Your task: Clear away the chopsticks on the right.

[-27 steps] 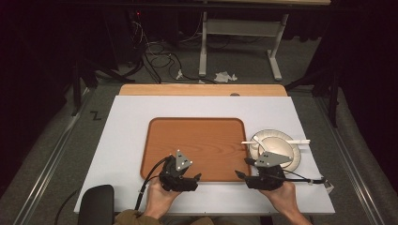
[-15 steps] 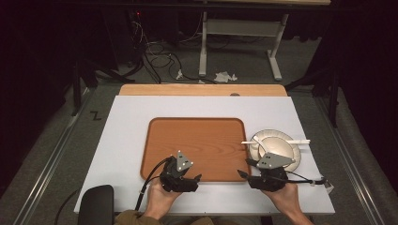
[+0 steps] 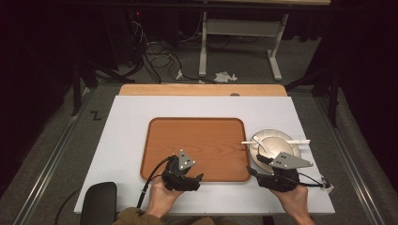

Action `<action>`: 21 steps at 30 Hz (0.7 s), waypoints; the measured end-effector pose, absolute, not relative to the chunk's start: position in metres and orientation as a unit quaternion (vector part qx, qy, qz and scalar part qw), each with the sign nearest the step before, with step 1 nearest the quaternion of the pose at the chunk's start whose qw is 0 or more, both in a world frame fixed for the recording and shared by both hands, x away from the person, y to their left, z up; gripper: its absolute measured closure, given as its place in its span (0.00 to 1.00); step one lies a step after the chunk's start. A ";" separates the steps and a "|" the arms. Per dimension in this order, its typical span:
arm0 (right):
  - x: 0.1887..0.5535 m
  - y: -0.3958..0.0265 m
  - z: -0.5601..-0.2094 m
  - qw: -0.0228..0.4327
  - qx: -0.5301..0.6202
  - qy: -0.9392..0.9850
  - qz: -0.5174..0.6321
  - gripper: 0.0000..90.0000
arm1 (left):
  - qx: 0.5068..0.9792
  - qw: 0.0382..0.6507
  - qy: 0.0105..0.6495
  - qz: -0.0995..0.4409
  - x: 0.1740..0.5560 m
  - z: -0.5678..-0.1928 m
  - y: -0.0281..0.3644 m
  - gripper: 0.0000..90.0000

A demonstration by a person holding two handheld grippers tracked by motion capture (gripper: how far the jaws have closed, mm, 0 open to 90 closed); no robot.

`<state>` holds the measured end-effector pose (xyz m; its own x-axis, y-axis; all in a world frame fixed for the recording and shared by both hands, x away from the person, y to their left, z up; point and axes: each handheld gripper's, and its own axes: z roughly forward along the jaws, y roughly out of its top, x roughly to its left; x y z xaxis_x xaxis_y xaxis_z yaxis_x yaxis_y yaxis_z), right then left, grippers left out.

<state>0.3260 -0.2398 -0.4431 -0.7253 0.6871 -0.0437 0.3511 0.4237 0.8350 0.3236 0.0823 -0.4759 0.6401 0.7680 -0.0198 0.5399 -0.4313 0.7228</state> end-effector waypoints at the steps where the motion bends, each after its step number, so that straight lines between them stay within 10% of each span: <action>1: 0.325 -0.242 -0.441 0.190 0.317 0.821 0.435 0.48 | 0.832 0.359 0.392 0.159 0.324 -0.476 0.082 0.28; 21: 0.299 -0.280 -0.431 0.229 0.360 0.776 0.465 0.52 | 0.838 0.380 0.363 0.145 0.333 -0.474 0.069 0.29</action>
